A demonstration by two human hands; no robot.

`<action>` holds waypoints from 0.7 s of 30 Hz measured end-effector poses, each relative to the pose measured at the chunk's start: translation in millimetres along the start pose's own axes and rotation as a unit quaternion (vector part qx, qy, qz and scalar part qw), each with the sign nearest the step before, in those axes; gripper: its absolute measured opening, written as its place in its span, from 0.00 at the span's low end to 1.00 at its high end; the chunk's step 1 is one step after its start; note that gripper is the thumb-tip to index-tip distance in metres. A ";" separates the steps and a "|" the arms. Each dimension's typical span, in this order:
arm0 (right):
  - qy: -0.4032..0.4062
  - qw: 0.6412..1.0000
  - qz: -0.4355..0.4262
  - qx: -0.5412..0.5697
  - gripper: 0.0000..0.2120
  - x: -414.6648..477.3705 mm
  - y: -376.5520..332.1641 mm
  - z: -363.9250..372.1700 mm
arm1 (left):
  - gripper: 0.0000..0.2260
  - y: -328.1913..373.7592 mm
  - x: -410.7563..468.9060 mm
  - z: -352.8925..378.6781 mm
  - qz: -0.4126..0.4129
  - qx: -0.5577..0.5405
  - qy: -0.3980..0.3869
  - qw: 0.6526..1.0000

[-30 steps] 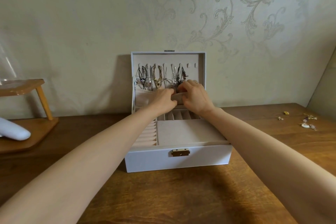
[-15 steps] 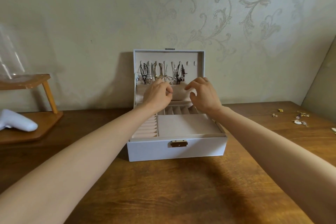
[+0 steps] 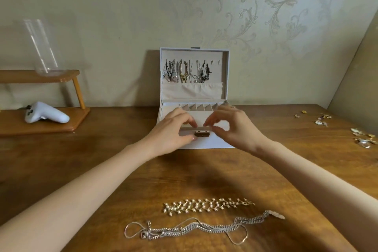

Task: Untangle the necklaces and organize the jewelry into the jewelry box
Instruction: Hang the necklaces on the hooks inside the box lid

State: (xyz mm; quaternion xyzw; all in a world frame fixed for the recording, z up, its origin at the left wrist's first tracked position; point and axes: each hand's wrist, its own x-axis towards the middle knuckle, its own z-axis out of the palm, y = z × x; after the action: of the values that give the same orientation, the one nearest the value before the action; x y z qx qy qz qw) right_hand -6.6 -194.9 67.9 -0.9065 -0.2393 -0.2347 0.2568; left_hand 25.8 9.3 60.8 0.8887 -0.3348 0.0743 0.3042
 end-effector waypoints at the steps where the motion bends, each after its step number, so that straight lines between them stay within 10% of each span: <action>1: -0.038 0.999 0.006 0.029 0.07 -9.0 -9.1 -2.5 | 0.12 2.4 -7.6 -0.1 0.001 0.008 -0.012 1.000; 7: -0.376 0.924 0.052 0.033 0.12 -38.0 -38.9 4.4 | 0.10 11.7 -32.7 1.7 -0.008 0.062 -0.201 0.978; 16: -0.422 0.905 0.061 -0.021 0.05 -35.6 -47.7 7.6 | 0.23 28.4 -39.2 8.4 -0.003 0.064 -0.350 0.934; 21: -0.371 0.921 0.104 0.060 0.05 -27.3 -38.5 3.4 | 0.13 24.2 -42.2 14.1 -0.023 -0.025 -0.326 0.945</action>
State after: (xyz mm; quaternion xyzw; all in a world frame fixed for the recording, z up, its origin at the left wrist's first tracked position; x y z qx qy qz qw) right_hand -48.1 -172.5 64.0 -0.9313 -0.2358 0.1613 0.2260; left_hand -23.0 9.9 47.2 0.8640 -0.3969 -0.2351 0.2016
